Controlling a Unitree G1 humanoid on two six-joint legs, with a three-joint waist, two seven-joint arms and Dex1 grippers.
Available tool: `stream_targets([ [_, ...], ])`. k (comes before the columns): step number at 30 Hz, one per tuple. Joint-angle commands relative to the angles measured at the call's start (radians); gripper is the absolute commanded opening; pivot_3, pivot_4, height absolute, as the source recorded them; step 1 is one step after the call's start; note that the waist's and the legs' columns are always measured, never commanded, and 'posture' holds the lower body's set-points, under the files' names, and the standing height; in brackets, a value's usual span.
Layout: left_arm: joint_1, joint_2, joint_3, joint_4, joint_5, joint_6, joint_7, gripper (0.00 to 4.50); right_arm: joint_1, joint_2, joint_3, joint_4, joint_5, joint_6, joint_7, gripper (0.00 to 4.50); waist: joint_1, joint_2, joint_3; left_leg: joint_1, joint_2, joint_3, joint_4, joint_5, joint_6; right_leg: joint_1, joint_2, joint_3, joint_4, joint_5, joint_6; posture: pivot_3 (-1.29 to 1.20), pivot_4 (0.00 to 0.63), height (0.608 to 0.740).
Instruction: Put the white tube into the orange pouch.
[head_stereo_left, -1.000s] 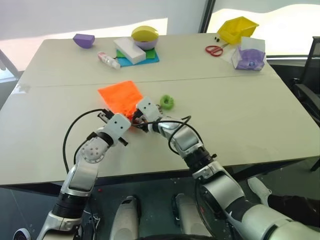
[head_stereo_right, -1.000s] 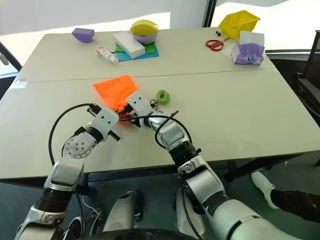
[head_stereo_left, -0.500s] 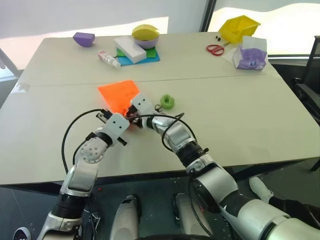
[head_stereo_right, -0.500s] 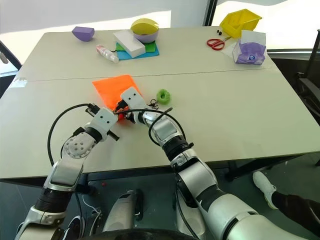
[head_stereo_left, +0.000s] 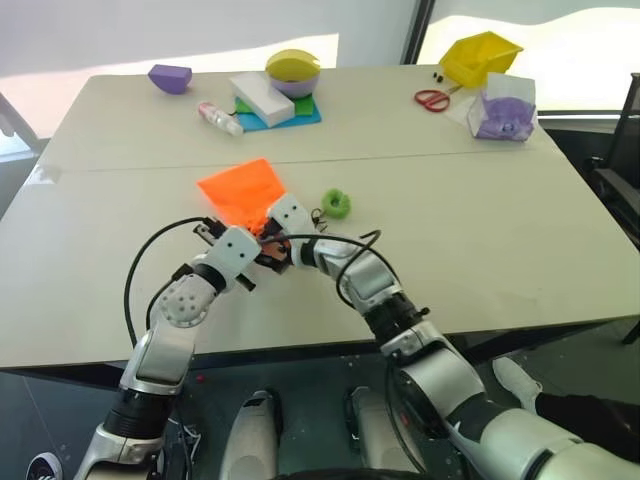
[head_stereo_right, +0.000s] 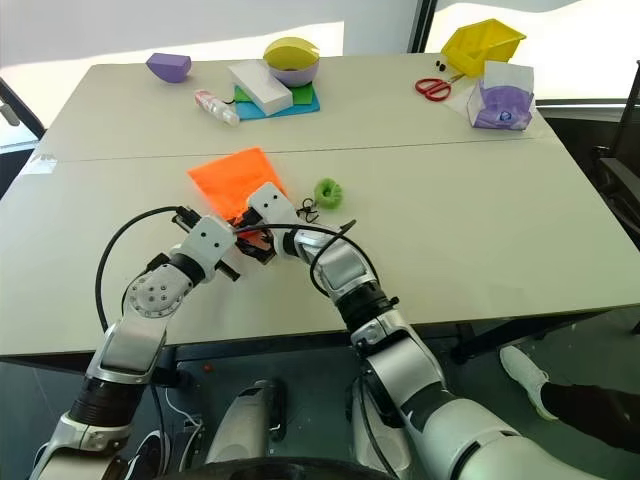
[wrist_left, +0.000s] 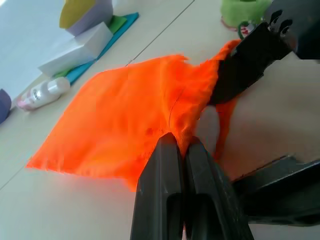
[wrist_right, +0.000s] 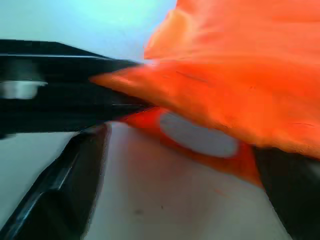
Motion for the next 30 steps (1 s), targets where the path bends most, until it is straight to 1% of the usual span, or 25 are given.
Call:
stream_targets([
  [1, 0.0, 0.004, -0.003, -0.021, -0.001, -0.015, -0.001, 0.0, 0.042, -0.077, 0.057, -0.182, -0.015, 0.018, 0.068, 4.48, -0.001, 0.0, 0.0, 0.0, 0.0, 0.0, 0.0, 0.0, 0.0, 0.0, 0.0, 0.0, 0.0, 0.0, 0.0, 0.0, 0.15, 0.74],
  [4, 0.005, 0.012, 0.004, -0.011, -0.004, -0.023, -0.003, 0.0, 0.086, -0.153, 0.057, -0.292, 0.01, 0.052, 0.119, 4.48, 0.0, 0.0, 0.0, 0.001, 0.0, 0.0, 0.0, 0.0, 0.0, 0.0, 0.0, 0.0, 0.001, -0.001, -0.002, 0.0, 0.15, 0.74],
  [7, 0.005, 0.017, 0.005, -0.003, -0.005, -0.028, -0.001, 0.0, 0.114, -0.215, 0.056, -0.347, 0.02, 0.046, 0.155, 4.48, 0.001, 0.0, 0.0, 0.001, 0.0, 0.0, 0.001, 0.0, 0.0, 0.0, 0.0, 0.0, 0.001, -0.001, -0.003, 0.0, 0.15, 0.74],
  [11, 0.011, 0.026, 0.001, 0.002, 0.004, -0.039, 0.001, 0.0, 0.119, -0.264, 0.021, -0.356, 0.017, 0.01, 0.138, 4.48, 0.0, 0.0, 0.0, 0.001, 0.0, 0.0, 0.001, 0.0, 0.0, 0.0, 0.0, 0.0, 0.001, -0.001, -0.003, 0.0, 0.15, 0.74],
  [12, 0.015, 0.027, 0.002, 0.004, 0.005, -0.041, 0.002, 0.0, 0.11, -0.264, -0.015, -0.347, 0.037, 0.01, 0.126, 4.48, 0.0, 0.0, 0.0, 0.001, 0.0, 0.0, 0.001, 0.0, 0.0, 0.0, 0.0, 0.0, 0.001, -0.001, -0.003, 0.0, 0.15, 0.74],
  [15, 0.022, 0.028, 0.008, 0.011, -0.002, -0.043, 0.006, 0.0, 0.054, -0.281, -0.114, -0.251, 0.05, -0.077, 0.062, 4.48, 0.0, 0.0, 0.0, 0.001, 0.0, 0.0, 0.001, 0.0, 0.0, 0.0, 0.0, 0.0, 0.001, -0.001, -0.003, 0.0, 0.15, 0.74],
  [17, 0.015, 0.027, 0.008, 0.014, -0.007, -0.043, 0.005, 0.0, 0.003, -0.283, -0.146, -0.138, 0.031, -0.147, 0.005, 4.48, 0.0, 0.0, 0.0, 0.001, 0.0, 0.0, 0.002, 0.0, 0.0, 0.001, 0.0, 0.0, 0.001, -0.001, -0.003, 0.0, 0.15, 0.74],
  [19, 0.006, 0.025, 0.006, 0.018, -0.006, -0.045, 0.006, 0.0, -0.052, -0.262, -0.192, -0.022, 0.044, -0.179, -0.052, 4.48, 0.0, 0.0, 0.0, 0.001, 0.0, 0.0, 0.002, 0.0, 0.0, 0.001, 0.0, 0.0, 0.001, 0.0, -0.003, 0.0, 0.15, 0.74],
  [21, -0.001, 0.023, 0.005, 0.02, -0.007, -0.045, 0.005, 0.0, -0.103, -0.255, -0.209, 0.096, 0.021, -0.24, -0.117, 4.48, -0.001, 0.0, 0.0, 0.001, 0.0, 0.0, 0.002, 0.0, 0.0, 0.001, 0.0, 0.0, 0.001, 0.0, -0.003, 0.0, 0.15, 0.74],
  [25, -0.002, 0.022, -0.001, 0.02, -0.004, -0.048, 0.003, 0.0, -0.172, -0.213, -0.24, 0.301, 0.039, -0.267, -0.151, 4.48, -0.001, 0.0, 0.0, 0.001, 0.0, 0.0, 0.001, 0.0, 0.0, 0.001, 0.0, 0.0, 0.001, 0.001, 0.001, 0.0, 0.15, 0.74],
  [30, 0.006, 0.022, -0.002, 0.013, -0.001, -0.046, 0.004, 0.0, -0.214, -0.171, -0.276, 0.436, 0.063, -0.245, -0.156, 4.48, -0.001, 0.0, 0.0, 0.001, 0.0, 0.0, 0.0, 0.0, 0.0, 0.001, 0.0, 0.0, 0.0, 0.001, 0.002, 0.0, 0.15, 0.74],
])
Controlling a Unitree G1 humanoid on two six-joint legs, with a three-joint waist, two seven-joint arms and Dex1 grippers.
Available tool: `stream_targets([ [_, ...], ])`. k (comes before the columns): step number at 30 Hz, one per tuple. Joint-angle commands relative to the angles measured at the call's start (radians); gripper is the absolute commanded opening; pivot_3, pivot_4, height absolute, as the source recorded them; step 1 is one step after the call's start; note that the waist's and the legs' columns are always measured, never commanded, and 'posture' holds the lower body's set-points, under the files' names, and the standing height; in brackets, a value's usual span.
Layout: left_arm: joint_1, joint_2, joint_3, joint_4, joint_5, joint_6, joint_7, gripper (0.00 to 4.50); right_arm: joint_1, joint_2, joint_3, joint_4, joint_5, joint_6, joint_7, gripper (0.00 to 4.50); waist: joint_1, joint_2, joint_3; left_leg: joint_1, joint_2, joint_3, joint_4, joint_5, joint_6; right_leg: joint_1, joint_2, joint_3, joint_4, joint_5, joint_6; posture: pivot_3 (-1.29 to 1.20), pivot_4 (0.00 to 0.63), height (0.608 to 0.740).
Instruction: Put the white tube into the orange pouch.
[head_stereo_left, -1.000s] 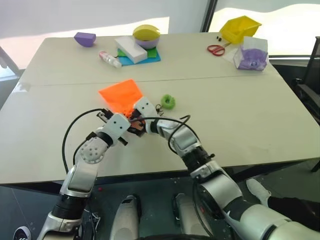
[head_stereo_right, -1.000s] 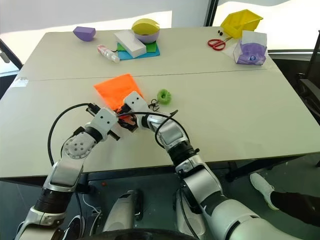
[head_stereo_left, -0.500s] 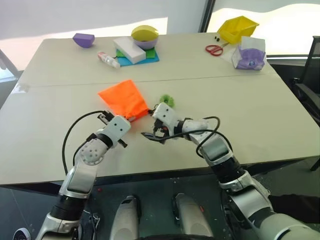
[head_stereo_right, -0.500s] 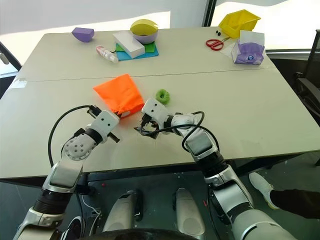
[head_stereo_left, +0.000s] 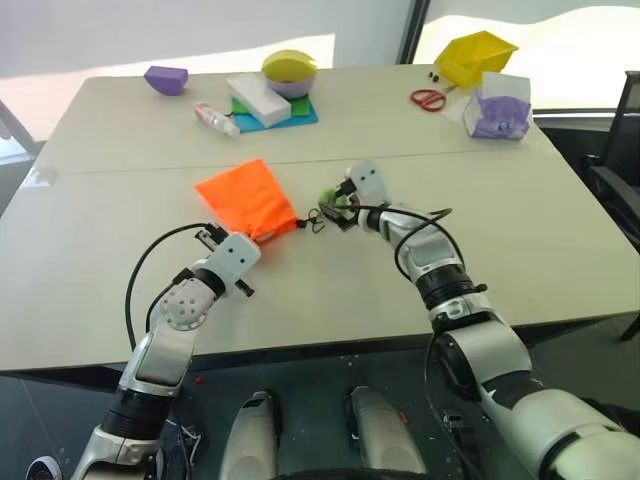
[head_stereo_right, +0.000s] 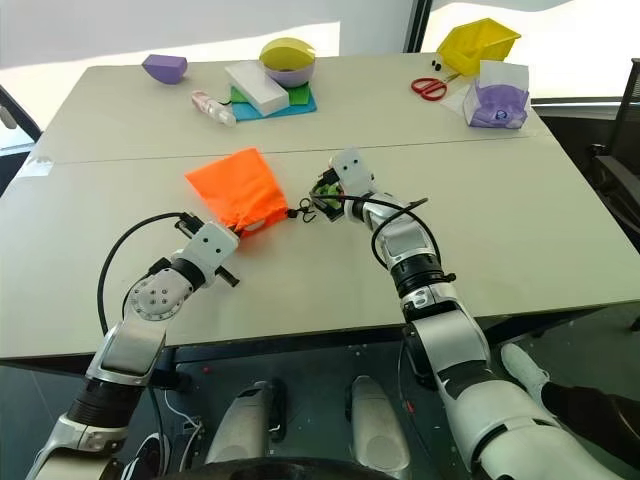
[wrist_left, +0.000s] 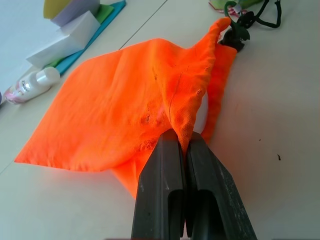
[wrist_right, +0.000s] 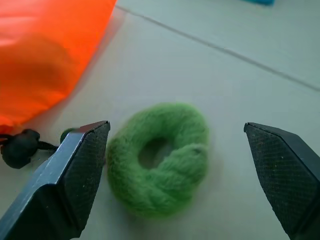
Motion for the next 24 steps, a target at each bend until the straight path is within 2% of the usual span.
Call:
stream_targets([
  [1, 0.002, 0.0, 0.001, -0.033, 0.003, -0.009, 0.005, 0.0, -0.052, 0.012, -0.028, 0.051, 0.02, -0.008, -0.004, 4.48, 0.0, 0.0, 0.0, 0.0, 0.0, 0.0, 0.0, 0.0, 0.0, 0.0, 0.0, 0.0, 0.0, 0.0, 0.0, 0.0, 0.15, 0.74],
  [5, 0.006, -0.002, 0.0, -0.039, 0.004, -0.007, 0.007, 0.0, -0.06, 0.015, -0.044, 0.084, 0.033, -0.014, 0.006, 4.48, 0.0, 0.0, 0.0, 0.0, 0.0, 0.0, 0.001, 0.0, 0.0, 0.001, 0.0, 0.0, 0.0, 0.0, 0.0, 0.0, 0.15, 0.74],
  [8, 0.008, -0.002, -0.001, -0.041, 0.006, -0.007, 0.008, 0.0, -0.066, 0.013, -0.049, 0.09, 0.037, -0.014, 0.012, 3.73, 0.0, 0.0, 0.0, 0.0, 0.0, 0.0, 0.001, 0.0, 0.0, 0.001, 0.0, 0.0, 0.0, 0.0, 0.0, 0.0, 0.15, 0.74],
  [15, 0.012, -0.001, 0.006, -0.04, -0.005, -0.008, 0.002, 0.0, 0.006, -0.01, -0.06, -0.053, 0.074, 0.013, 0.071, 0.21, 0.001, 0.0, 0.0, 0.0, 0.0, 0.0, 0.001, 0.0, 0.0, 0.001, 0.0, 0.0, 0.0, 0.0, 0.001, 0.0, 0.15, 0.74],
  [16, 0.014, 0.0, 0.007, -0.041, -0.007, -0.008, 0.001, 0.0, 0.022, -0.016, -0.055, -0.082, 0.073, 0.015, 0.078, 0.05, 0.002, 0.0, 0.0, 0.0, 0.0, 0.0, 0.001, 0.0, 0.0, 0.001, 0.0, 0.0, 0.0, 0.0, 0.001, 0.0, 0.15, 0.74],
  [24, 0.037, -0.013, 0.045, -0.056, -0.128, 0.024, -0.067, 0.0, 0.244, -0.058, -0.044, -0.522, 0.154, 0.248, 0.126, 0.05, 0.001, 0.0, 0.0, 0.0, 0.0, 0.0, 0.0, 0.0, 0.0, 0.001, 0.0, 0.0, 0.0, 0.0, 0.001, 0.0, 0.15, 0.74],
])
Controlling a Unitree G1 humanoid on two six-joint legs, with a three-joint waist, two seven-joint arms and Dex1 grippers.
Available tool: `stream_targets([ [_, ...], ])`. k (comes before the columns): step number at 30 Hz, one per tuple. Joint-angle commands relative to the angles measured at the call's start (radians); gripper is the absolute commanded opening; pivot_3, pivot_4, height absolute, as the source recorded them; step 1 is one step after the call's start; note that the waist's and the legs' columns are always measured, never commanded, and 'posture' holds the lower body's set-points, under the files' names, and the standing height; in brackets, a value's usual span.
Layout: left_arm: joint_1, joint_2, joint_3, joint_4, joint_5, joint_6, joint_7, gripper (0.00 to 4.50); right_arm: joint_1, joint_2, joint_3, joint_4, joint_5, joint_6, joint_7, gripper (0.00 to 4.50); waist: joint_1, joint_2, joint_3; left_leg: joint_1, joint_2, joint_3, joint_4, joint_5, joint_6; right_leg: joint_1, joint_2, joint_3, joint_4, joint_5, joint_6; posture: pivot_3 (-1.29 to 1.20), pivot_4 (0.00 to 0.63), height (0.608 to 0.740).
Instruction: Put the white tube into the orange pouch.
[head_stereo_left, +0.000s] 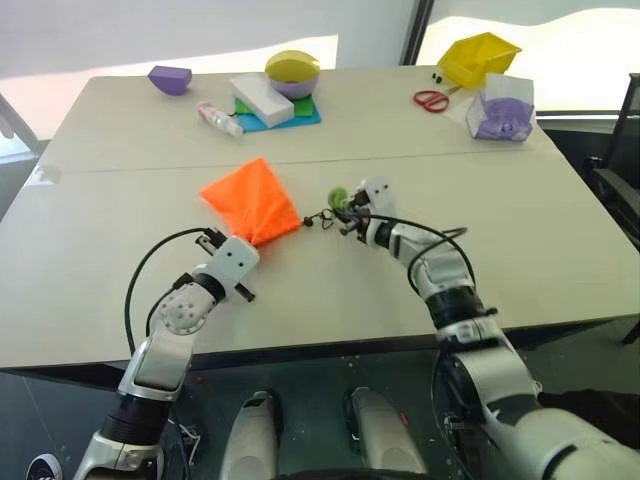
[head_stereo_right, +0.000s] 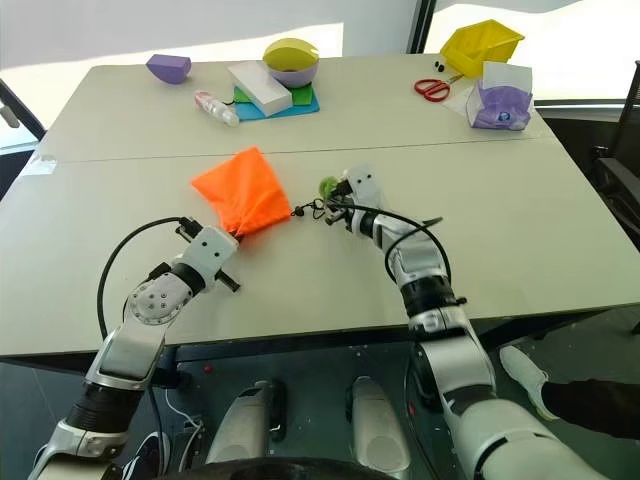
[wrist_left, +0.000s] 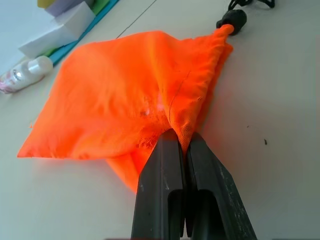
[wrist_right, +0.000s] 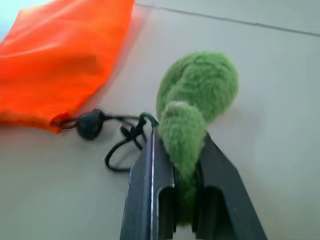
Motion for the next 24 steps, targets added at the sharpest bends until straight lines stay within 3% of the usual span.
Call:
stream_targets([
  [1, 0.007, -0.011, 0.035, -0.05, -0.091, 0.013, -0.049, 0.0, 0.028, -0.017, -0.007, -0.169, 0.038, 0.082, 0.0, 0.05, -0.002, 0.0, 0.0, 0.0, 0.0, 0.0, 0.0, 0.0, 0.0, 0.0, 0.0, 0.0, 0.0, 0.0, 0.0, 0.0, 0.15, 0.74],
  [4, 0.016, 0.007, 0.038, -0.074, -0.136, 0.02, -0.102, 0.88, 0.106, -0.042, -0.022, -0.312, 0.069, 0.173, -0.009, 0.0, -0.001, 0.0, 0.0, 0.0, 0.0, 0.0, 0.001, 0.0, 0.0, 0.0, 0.0, 0.0, 0.0, 0.0, -0.002, 0.0, 0.15, 0.74],
  [6, 0.031, 0.006, 0.055, -0.113, -0.262, 0.1, -0.191, 1.87, 0.135, -0.049, -0.024, -0.368, 0.086, 0.205, -0.014, 0.0, -0.001, 0.0, 0.0, 0.001, 0.0, 0.0, 0.001, 0.0, 0.0, 0.0, 0.0, 0.0, 0.001, -0.001, -0.003, 0.0, 0.15, 0.74],
  [7, 0.021, 0.018, 0.057, -0.105, -0.249, 0.093, -0.188, 2.32, 0.151, -0.056, -0.015, -0.389, 0.087, 0.211, -0.009, 0.0, -0.001, 0.0, 0.0, 0.001, 0.0, 0.0, 0.001, 0.0, 0.0, 0.0, 0.0, 0.0, 0.001, -0.001, -0.003, 0.0, 0.15, 0.74],
  [12, -0.029, 0.045, 0.059, -0.091, -0.327, 0.068, -0.279, 2.32, 0.155, -0.048, -0.009, -0.348, 0.067, 0.185, -0.044, 0.0, -0.001, 0.0, 0.0, 0.0, 0.0, 0.0, 0.002, 0.0, 0.0, 0.0, 0.0, 0.0, 0.0, -0.001, -0.004, 0.0, 0.15, 0.74],
  [19, -0.192, 0.071, 0.009, 0.036, -0.261, -0.14, -0.325, 2.32, 0.087, 0.001, 0.001, -0.21, 0.031, 0.102, -0.124, 0.0, -0.001, 0.0, 0.0, 0.0, 0.0, 0.0, 0.006, 0.0, 0.0, 0.001, 0.0, 0.0, 0.0, 0.0, -0.003, 0.0, 0.15, 0.74],
  [24, -0.253, 0.15, 0.008, 0.151, -0.264, -0.229, -0.427, 2.32, 0.06, 0.001, -0.012, -0.149, 0.02, 0.052, -0.149, 0.0, -0.002, 0.0, 0.0, 0.0, 0.0, 0.001, 0.006, 0.0, 0.0, 0.002, 0.0, 0.001, 0.0, 0.0, -0.002, 0.0, 0.15, 0.74],
])
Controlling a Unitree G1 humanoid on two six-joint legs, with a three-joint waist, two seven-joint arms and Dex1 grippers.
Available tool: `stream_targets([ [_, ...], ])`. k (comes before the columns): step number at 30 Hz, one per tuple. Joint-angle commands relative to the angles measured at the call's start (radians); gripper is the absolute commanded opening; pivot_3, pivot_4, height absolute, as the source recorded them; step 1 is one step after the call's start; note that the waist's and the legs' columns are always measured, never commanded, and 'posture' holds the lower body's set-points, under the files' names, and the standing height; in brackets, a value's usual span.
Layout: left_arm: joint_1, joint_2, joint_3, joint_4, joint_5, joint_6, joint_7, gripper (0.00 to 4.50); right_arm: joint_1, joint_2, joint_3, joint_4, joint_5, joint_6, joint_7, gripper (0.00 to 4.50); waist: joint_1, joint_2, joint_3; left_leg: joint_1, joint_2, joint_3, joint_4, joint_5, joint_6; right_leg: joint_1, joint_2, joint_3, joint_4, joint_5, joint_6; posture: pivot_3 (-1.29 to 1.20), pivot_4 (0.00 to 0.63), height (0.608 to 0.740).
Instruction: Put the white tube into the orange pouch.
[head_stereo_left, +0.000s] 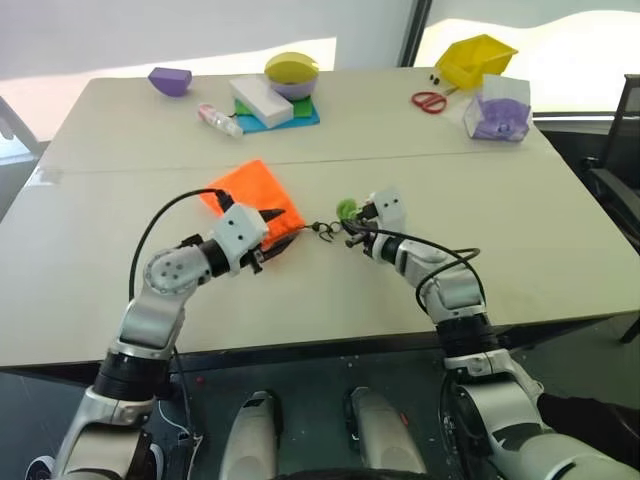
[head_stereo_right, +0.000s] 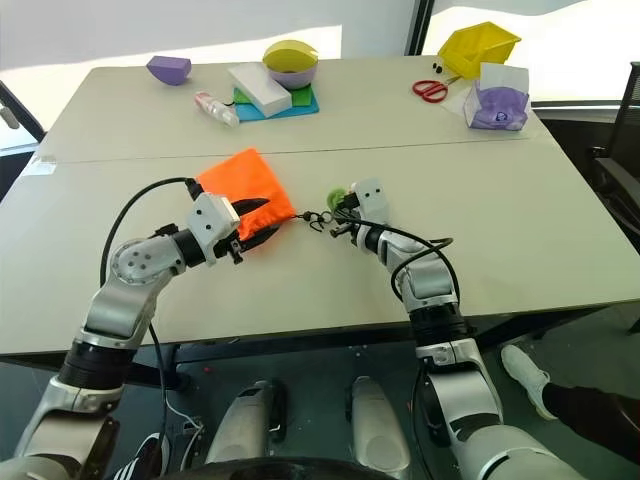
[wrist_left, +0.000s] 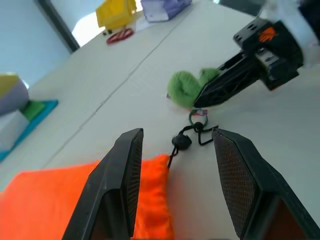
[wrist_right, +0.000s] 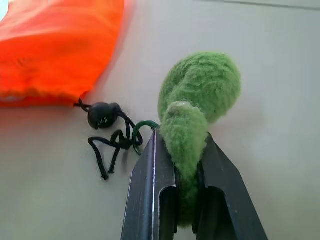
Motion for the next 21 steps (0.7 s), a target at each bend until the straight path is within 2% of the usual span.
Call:
stream_targets([
  [1, -0.037, 0.022, 0.026, 0.096, -0.006, -0.066, -0.03, 2.32, -0.013, -0.004, -0.017, 0.007, 0.001, -0.04, -0.008, 0.0, 0.001, 0.0, 0.0, 0.0, 0.0, 0.0, 0.0, 0.0, 0.0, 0.0, 0.0, 0.0, 0.0, 0.0, 0.0, 0.0, 0.15, 0.74],
  [4, -0.143, -0.012, 0.0, 0.245, 0.002, -0.129, -0.046, 2.32, -0.006, -0.001, -0.012, 0.02, -0.003, -0.051, -0.011, 0.0, 0.008, 0.0, 0.0, 0.0, 0.0, -0.001, -0.001, 0.0, 0.0, -0.001, 0.001, 0.0, 0.0, 0.0, 0.001, 0.0, 0.15, 0.74],
  [6, -0.237, -0.055, -0.023, 0.407, 0.002, -0.165, -0.085, 2.32, -0.008, 0.006, -0.007, 0.031, -0.007, -0.062, -0.014, 0.0, 0.013, 0.0, 0.0, -0.001, 0.0, -0.001, 0.001, 0.0, 0.0, 0.0, 0.001, -0.001, 0.001, 0.0, 0.001, 0.0, 0.15, 0.74],
  [10, -0.354, -0.1, -0.067, 0.641, 0.006, -0.19, -0.222, 2.32, -0.013, 0.022, 0.003, 0.042, -0.014, -0.081, -0.022, 0.0, 0.003, 0.0, 0.0, -0.001, -0.001, 0.0, 0.006, 0.0, 0.0, 0.004, 0.0, 0.0, -0.001, 0.001, 0.003, 0.0, 0.15, 0.74],
  [13, -0.465, -0.154, -0.043, 0.835, -0.027, -0.142, -0.282, 2.32, -0.012, 0.03, 0.007, 0.042, -0.022, -0.094, -0.03, 0.0, 0.002, 0.0, 0.0, -0.001, 0.0, -0.001, 0.006, 0.0, 0.0, 0.004, 0.0, 0.0, -0.001, 0.001, 0.003, 0.0, 0.15, 0.74],
  [17, -0.589, -0.183, -0.055, 1.009, -0.002, -0.103, -0.348, 2.32, -0.01, 0.037, 0.01, 0.038, -0.026, -0.103, -0.041, 0.0, 0.002, 0.0, 0.0, -0.001, 0.0, -0.003, 0.005, 0.0, 0.0, 0.003, 0.002, -0.001, 0.001, 0.001, 0.004, 0.0, 0.15, 0.74],
  [21, -0.67, -0.206, -0.041, 1.109, 0.017, -0.127, -0.32, 2.32, -0.005, 0.047, 0.009, 0.034, -0.027, -0.109, -0.054, 0.0, 0.002, 0.0, 0.0, -0.001, -0.001, -0.003, 0.005, 0.0, 0.0, 0.003, 0.001, 0.0, 0.0, 0.002, 0.006, 0.0, 0.15, 0.74],
])
